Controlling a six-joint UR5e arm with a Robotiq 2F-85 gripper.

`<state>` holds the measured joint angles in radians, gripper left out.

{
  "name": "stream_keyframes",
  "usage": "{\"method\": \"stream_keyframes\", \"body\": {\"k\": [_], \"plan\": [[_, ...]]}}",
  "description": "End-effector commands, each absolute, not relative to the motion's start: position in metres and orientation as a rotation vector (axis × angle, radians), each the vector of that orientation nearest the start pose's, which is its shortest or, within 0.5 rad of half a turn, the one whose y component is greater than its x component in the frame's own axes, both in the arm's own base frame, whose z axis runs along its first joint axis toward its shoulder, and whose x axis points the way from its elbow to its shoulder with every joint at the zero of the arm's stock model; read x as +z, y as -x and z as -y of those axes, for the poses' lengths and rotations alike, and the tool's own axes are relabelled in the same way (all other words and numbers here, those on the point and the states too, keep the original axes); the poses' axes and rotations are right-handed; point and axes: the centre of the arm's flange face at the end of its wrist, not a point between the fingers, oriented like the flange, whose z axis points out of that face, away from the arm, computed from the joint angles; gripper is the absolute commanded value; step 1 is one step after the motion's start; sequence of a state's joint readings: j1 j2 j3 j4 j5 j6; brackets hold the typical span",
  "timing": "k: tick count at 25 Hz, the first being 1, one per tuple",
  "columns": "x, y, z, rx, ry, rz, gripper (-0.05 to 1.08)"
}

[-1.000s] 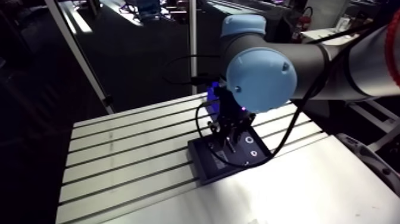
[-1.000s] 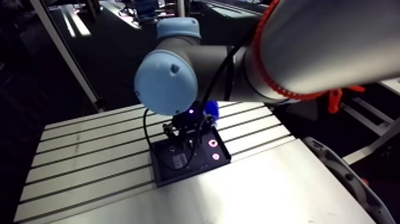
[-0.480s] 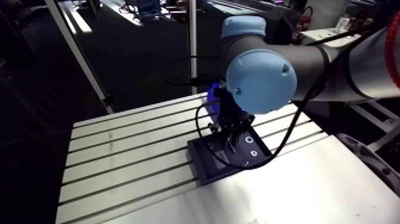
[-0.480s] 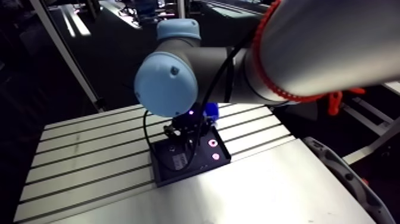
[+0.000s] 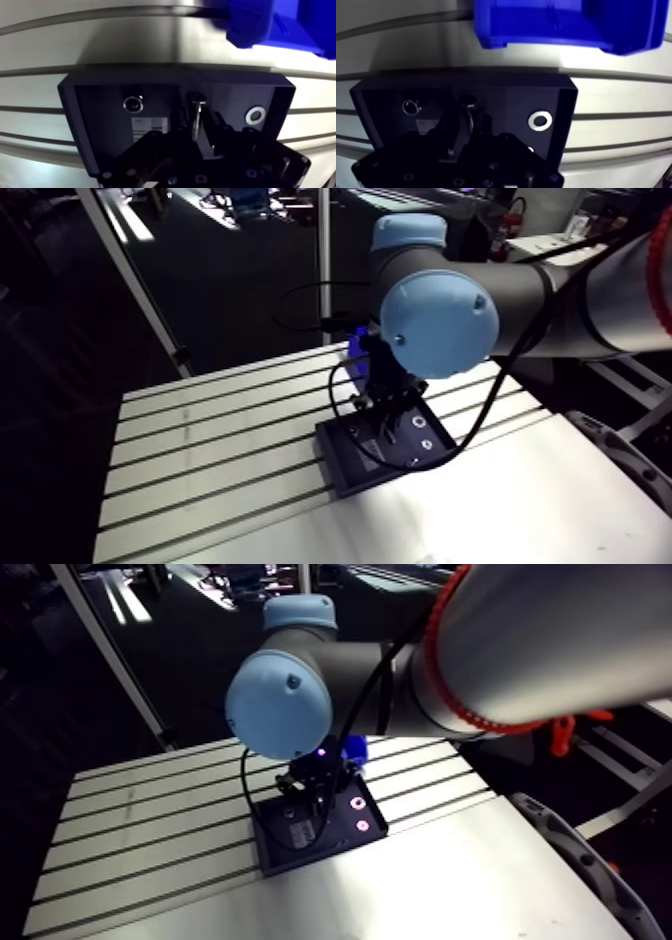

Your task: Pick up the M10 bolt from the tray and put it into the blue bin.

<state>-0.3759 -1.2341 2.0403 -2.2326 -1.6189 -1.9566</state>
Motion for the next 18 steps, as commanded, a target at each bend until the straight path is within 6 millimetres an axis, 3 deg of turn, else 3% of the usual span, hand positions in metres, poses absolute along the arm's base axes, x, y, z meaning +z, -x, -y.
{"method": "stream_keyframes", "body": {"k": [1, 18], "plan": [[0.1691, 0.5101, -0.064, -0.011, 0.02, -2.993, 0.69], [0.1675, 0.5079, -0.0672, -0.015, 0.009, -2.989, 0.8]]}}
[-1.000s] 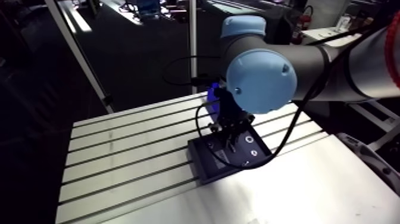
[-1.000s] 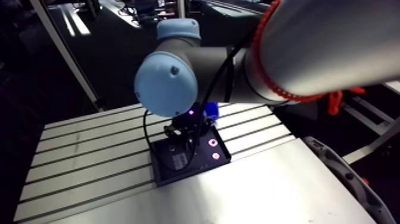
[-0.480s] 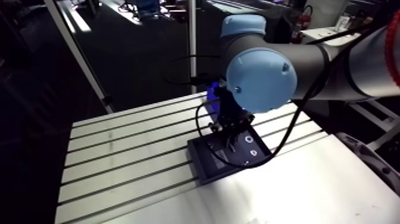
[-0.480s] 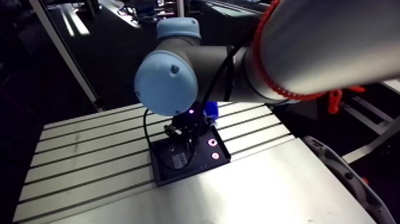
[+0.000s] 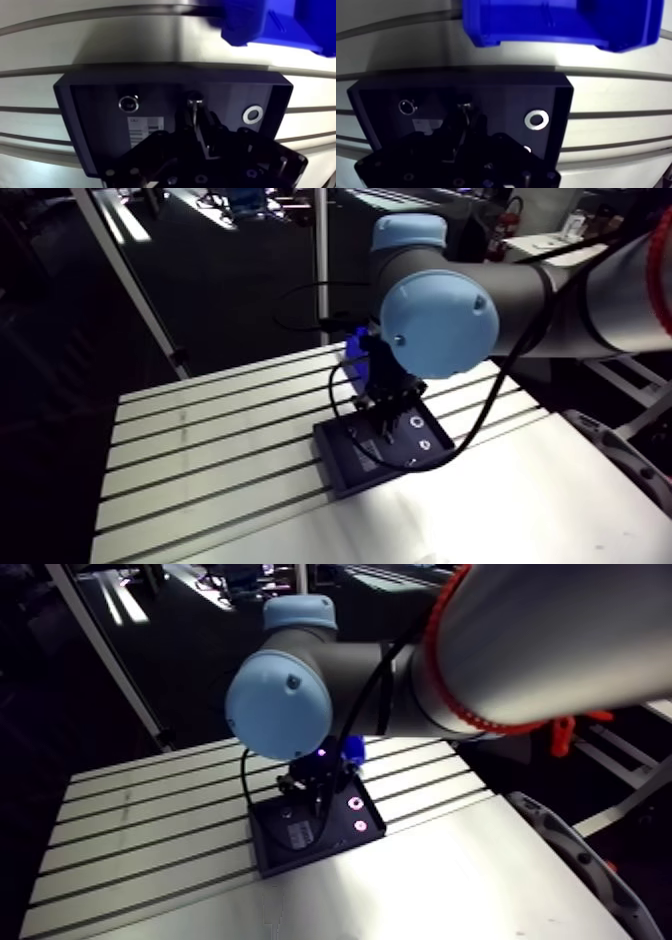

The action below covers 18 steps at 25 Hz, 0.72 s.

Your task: Pick up the M10 bolt from the tray and put it into the blue bin.

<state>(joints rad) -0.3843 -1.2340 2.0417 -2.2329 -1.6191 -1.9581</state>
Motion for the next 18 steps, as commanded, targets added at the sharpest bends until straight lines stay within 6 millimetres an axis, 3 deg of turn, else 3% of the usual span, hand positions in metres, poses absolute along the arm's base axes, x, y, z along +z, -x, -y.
{"method": "stream_keyframes", "body": {"k": [1, 9, 18], "plan": [[0.1675, 0.5079, -0.0672, -0.015, 0.009, -2.989, 0.8], [0.1653, 0.5073, -0.0668, -0.02, 0.009, -2.984, 0.84], [0.1652, 0.5069, -0.0694, -0.029, 0.001, -2.984, 0.96]]}}
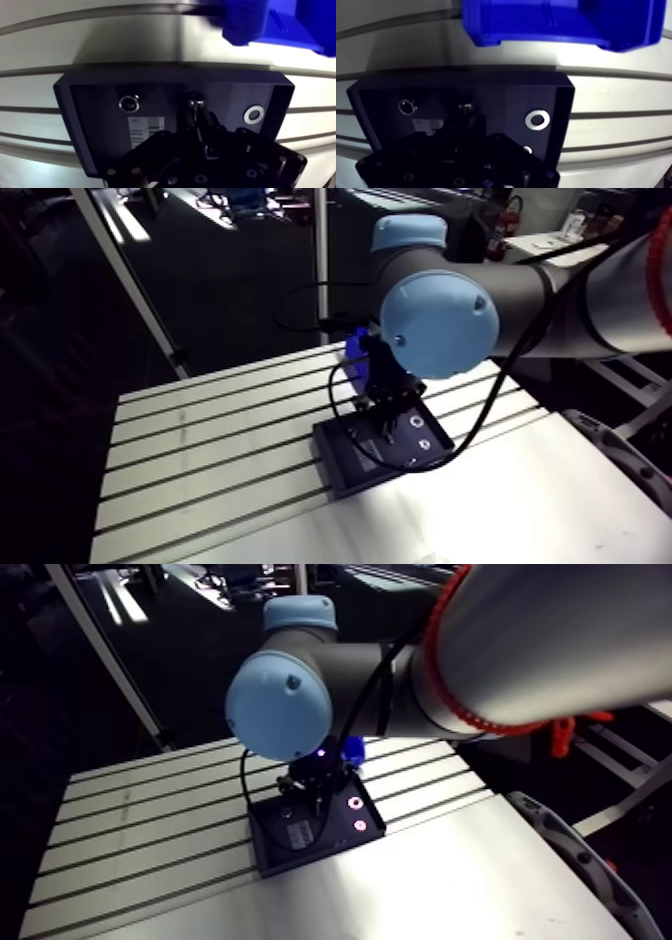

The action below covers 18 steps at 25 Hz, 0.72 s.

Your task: Pick up the M10 bolt from the tray and put it into the blue bin.

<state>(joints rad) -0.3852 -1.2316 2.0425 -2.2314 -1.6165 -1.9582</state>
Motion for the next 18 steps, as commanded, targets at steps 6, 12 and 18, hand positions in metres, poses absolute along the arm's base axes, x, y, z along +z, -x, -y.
{"method": "stream_keyframes", "body": {"k": [6, 12, 18], "plan": [[0.17, 0.506, -0.082, -0.028, 0.024, -2.993, 1.03], [0.179, 0.502, -0.083, -0.041, 0.023, -2.971, 1.05], [0.199, 0.5, -0.081, -0.048, 0.035, -2.954, 1.06]]}}
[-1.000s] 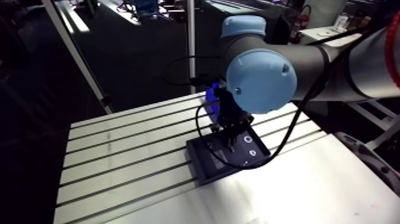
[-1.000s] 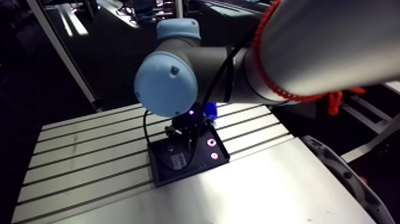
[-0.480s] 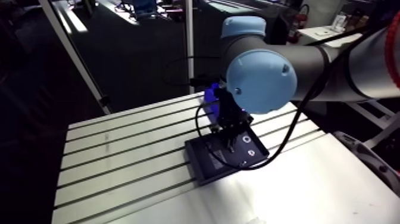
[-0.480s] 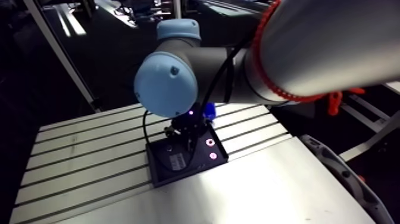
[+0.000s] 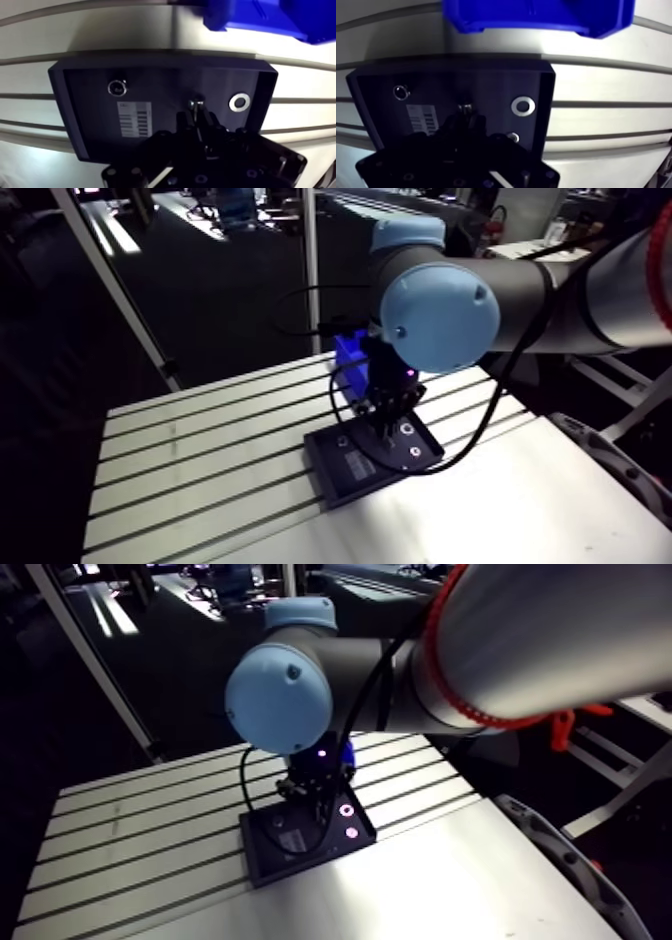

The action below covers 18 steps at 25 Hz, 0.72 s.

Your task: Pick up the M10 bolt from the tray and put it into the blue bin.

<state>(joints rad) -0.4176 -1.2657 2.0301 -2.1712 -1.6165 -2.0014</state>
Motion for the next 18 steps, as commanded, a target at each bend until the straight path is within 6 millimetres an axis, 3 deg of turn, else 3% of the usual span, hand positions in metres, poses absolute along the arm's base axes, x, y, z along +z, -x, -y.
{"method": "stream_keyframes", "body": {"k": [1, 5, 13, 16, 18], "plan": [[0.204, 0.5, -0.081, -0.051, 0.042, -2.95, 1.06], [0.232, 0.501, -0.081, -0.07, 0.092, -2.927, 1.06], [0.331, 0.515, -0.086, -0.079, 0.304, -2.925, 1.06], [0.364, 0.516, -0.083, -0.054, 0.604, -2.93, 1.06], [0.375, 0.519, -0.085, -0.037, 0.736, -2.921, 1.06]]}}
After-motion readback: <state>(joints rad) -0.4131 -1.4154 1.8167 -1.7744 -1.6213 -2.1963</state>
